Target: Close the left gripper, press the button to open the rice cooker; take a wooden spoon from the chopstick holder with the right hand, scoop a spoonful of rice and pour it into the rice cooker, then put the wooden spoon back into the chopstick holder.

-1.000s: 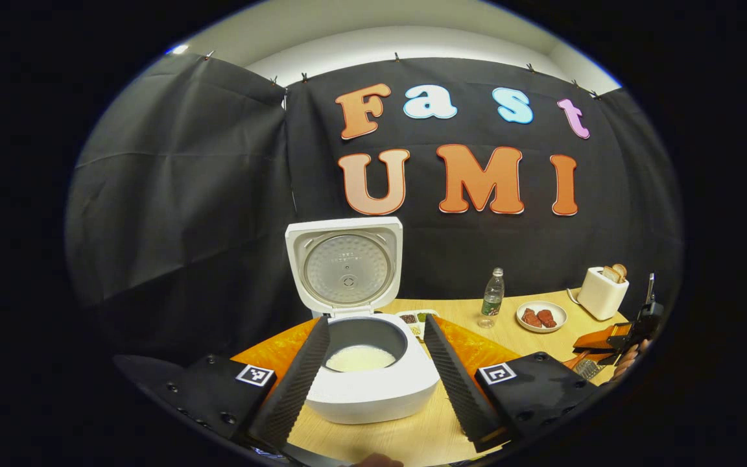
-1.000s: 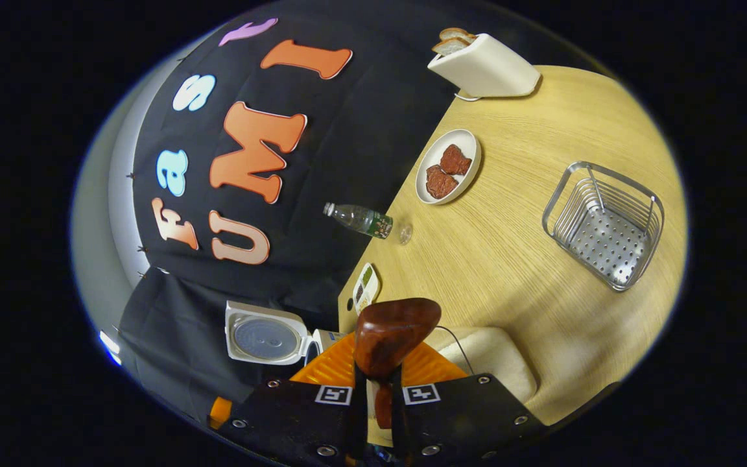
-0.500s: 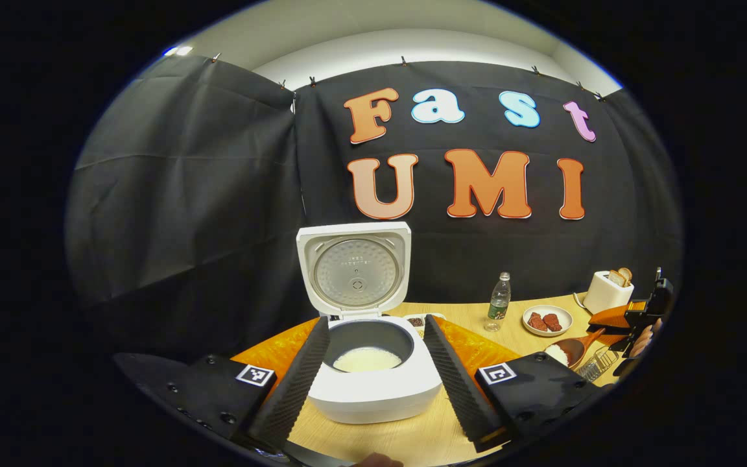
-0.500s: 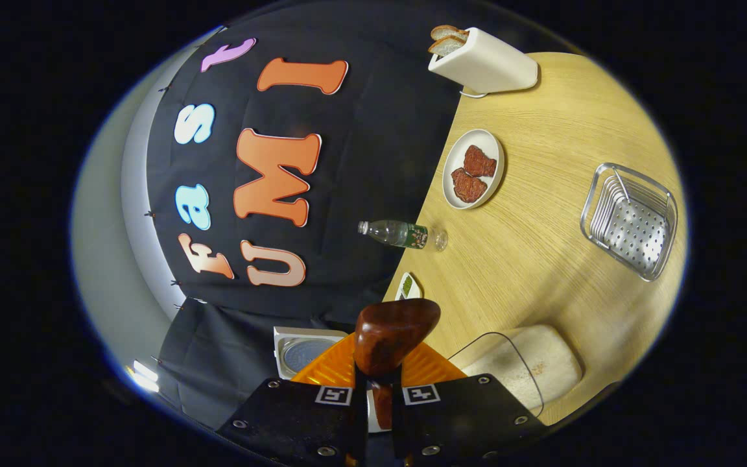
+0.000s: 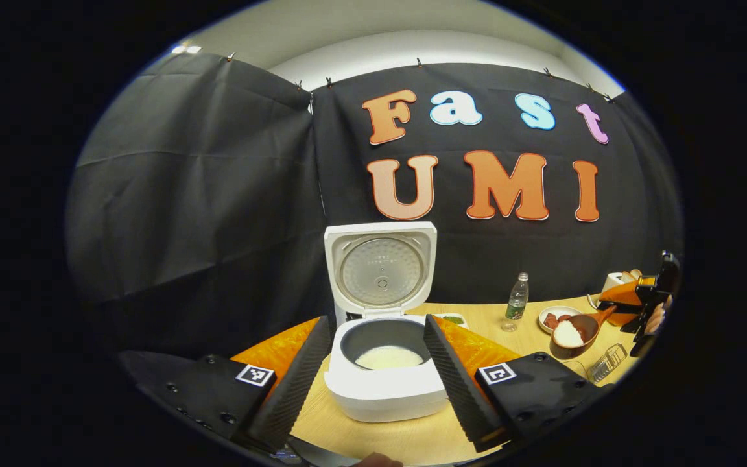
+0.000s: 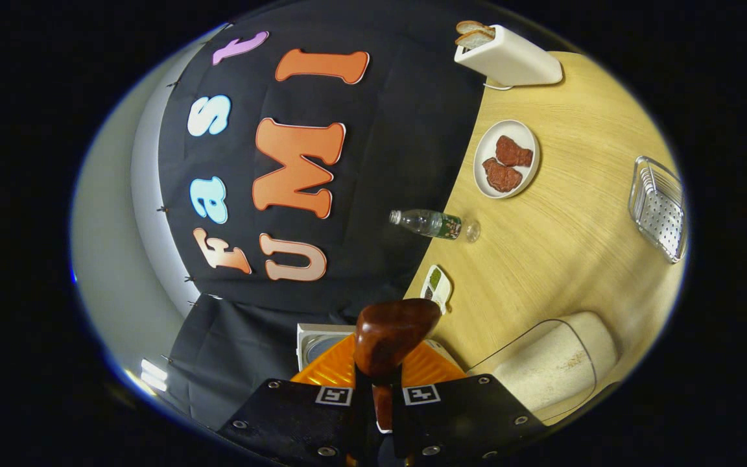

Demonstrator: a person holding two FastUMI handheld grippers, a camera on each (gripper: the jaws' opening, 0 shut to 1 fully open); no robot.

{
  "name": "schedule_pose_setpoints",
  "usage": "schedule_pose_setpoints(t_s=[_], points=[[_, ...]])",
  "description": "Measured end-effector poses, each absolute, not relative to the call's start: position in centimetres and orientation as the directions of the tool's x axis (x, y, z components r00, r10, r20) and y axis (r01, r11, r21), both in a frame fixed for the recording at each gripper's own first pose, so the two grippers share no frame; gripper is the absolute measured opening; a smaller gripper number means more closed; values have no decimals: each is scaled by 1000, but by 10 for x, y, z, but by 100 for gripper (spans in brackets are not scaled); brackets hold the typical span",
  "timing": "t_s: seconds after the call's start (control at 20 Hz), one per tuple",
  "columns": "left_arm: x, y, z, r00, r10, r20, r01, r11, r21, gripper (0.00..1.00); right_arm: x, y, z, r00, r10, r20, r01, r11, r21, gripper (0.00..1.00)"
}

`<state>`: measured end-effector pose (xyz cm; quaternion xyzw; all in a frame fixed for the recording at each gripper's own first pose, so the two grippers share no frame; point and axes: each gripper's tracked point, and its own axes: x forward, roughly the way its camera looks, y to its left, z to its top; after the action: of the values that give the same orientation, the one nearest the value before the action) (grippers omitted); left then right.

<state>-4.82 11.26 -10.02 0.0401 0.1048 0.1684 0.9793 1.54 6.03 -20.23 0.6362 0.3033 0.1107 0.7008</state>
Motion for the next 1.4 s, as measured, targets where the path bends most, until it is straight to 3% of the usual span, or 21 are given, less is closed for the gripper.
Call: schedule_pose_setpoints(t_s=[0.65, 1.0, 1.4], points=[[-74, 178, -105, 892, 418, -174, -397, 907, 140, 96, 62, 191, -165, 716, 653, -247, 169, 181, 969, 14], [-52, 189, -113, 920, 352, -171, -326, 932, 160, 96, 103, 290, -154, 684, 666, -296, 73, 341, 937, 14], [-31, 201, -137, 931, 278, -236, -258, 959, 113, 100, 118, 361, -173, 669, 624, -404, -88, 606, 791, 14]])
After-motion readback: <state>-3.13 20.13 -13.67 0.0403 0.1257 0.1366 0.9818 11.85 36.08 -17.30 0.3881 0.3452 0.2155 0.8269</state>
